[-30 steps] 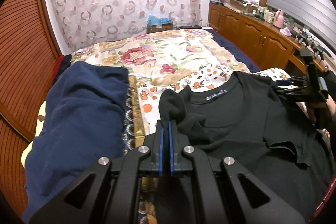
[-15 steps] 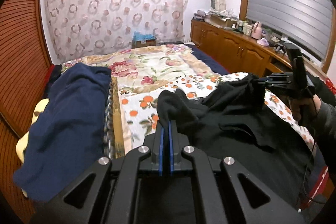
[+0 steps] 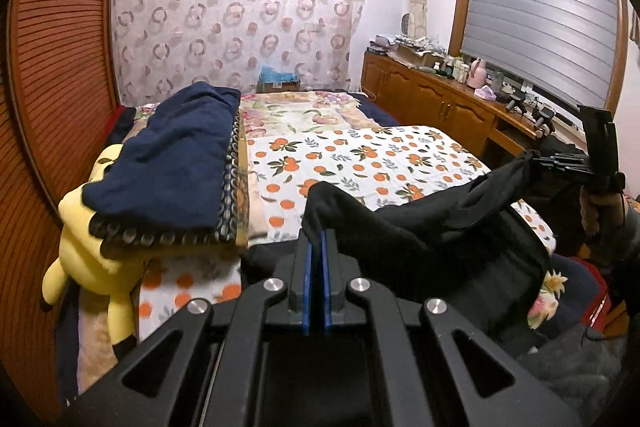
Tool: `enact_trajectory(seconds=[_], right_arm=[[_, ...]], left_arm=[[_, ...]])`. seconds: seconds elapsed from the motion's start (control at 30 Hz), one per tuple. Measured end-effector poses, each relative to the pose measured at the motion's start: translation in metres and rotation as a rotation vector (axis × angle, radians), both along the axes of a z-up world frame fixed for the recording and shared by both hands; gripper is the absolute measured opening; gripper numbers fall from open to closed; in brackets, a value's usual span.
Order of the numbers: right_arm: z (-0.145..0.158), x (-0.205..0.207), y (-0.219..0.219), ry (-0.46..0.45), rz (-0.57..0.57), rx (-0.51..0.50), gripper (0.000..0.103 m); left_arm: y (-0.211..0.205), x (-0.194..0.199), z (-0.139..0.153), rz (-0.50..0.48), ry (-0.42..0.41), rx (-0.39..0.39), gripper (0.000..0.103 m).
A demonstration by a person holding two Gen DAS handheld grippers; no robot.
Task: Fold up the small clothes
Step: 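Lift the black T-shirt with both tools and fold it over onto itself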
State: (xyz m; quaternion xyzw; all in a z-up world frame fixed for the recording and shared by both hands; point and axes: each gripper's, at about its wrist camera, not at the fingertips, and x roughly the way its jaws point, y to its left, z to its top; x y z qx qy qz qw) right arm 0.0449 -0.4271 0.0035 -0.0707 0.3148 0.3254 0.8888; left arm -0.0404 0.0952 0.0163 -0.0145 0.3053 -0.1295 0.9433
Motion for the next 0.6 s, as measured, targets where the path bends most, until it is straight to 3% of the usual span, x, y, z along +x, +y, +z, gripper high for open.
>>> enact_trajectory(seconds=[0.3, 0.5, 0.6], right_arm=[[-0.016, -0.050, -0.009, 0.099, 0.023, -0.073, 0.007], [-0.055, -0.059, -0.010, 0.207, 0.034, -0.086, 0.007], [-0.068, -0.062, -0.007, 0.226, 0.040, -0.117, 0.007]], left_arm=[[-0.012, -0.044, -0.014, 0.008, 0.034, -0.005, 0.002], [-0.004, -0.043, -0.040, -0.005, 0.115, -0.022, 0.002], [-0.004, -0.041, -0.052, 0.006, 0.149, -0.006, 0.008]])
